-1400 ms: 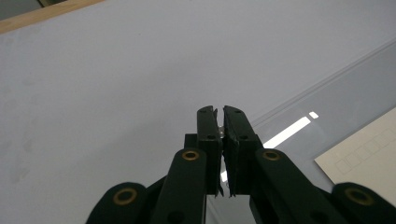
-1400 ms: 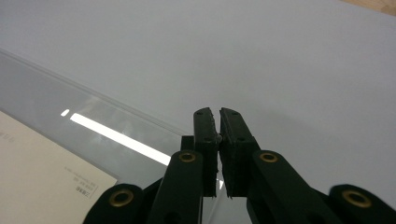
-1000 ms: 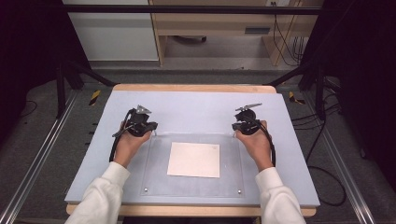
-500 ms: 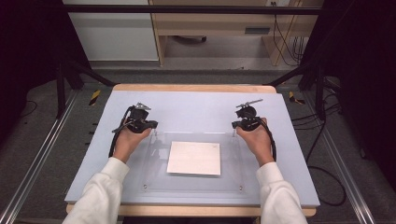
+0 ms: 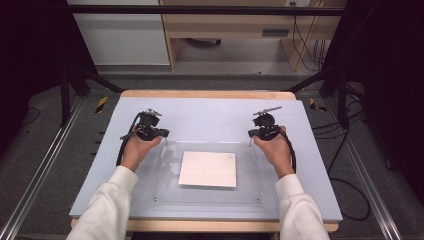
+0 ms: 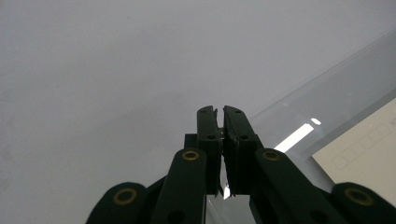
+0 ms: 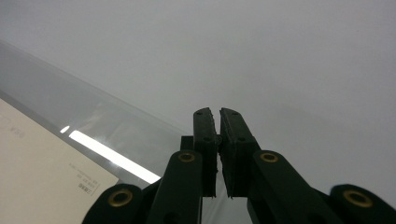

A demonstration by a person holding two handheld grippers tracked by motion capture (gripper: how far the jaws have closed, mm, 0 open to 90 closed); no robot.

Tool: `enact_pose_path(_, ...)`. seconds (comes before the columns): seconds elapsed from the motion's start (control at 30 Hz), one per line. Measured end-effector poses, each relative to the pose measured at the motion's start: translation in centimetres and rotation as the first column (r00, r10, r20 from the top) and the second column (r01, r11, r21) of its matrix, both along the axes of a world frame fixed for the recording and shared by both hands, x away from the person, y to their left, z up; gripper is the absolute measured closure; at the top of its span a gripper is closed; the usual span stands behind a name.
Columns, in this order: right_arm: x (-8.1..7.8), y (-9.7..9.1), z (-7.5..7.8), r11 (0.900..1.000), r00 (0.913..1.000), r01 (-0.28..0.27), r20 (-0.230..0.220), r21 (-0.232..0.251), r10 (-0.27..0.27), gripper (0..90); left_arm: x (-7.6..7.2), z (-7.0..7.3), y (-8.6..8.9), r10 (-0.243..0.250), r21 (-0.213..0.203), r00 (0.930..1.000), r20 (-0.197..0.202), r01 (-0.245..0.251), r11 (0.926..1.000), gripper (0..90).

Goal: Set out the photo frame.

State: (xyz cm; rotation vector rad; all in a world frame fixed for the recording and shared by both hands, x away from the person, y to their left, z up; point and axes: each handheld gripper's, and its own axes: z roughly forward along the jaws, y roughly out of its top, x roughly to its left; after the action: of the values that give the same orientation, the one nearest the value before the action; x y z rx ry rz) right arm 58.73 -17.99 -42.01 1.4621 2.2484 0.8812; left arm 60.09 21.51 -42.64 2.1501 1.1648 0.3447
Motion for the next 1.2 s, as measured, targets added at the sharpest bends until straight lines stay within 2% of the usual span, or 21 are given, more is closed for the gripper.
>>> enact_pose_path(0.4,0.1,-0.2,-0.1,0.9999,0.9999,-0.009,0.006,0.013,0.009,84.8,0.5,0.0,0.2,-0.003,-0.015,0.9997,-0.026,0.003,0.9999,85.3)
enact_pose_path(0.57,0.2,-0.3,-0.1,0.9999,0.9999,-0.01,0.012,0.01,0.01,81.0,0.7,0.1,0.2,-0.008,-0.01,0.9992,-0.04,0.008,0.9999,85.3)
enact_pose_path(0.63,0.1,-0.3,-0.1,0.9999,0.9996,-0.011,0.026,-0.005,0.011,78.0,0.8,0.1,0.1,-0.006,-0.007,0.9992,-0.04,0.006,1.0,85.3)
enact_pose_path(0.77,-0.6,-0.6,0.6,0.9998,0.9961,0.001,0.088,-0.018,0.0,68.4,0.8,0.1,0.2,-0.008,-0.006,0.999,-0.045,0.008,0.9999,85.3)
enact_pose_path(0.97,-3.6,-1.2,2.1,0.9988,0.9801,-0.012,0.198,-0.048,0.022,57.3,0.9,0.0,0.2,-0.003,-0.015,0.9988,-0.049,0.002,0.9999,85.3)
enact_pose_path(1.2,-9.1,-2.6,2.4,0.997,0.9538,-0.064,0.291,-0.045,0.074,40.3,1.1,0.0,0.2,-0.003,-0.019,0.9984,-0.056,0.002,0.9998,85.2)
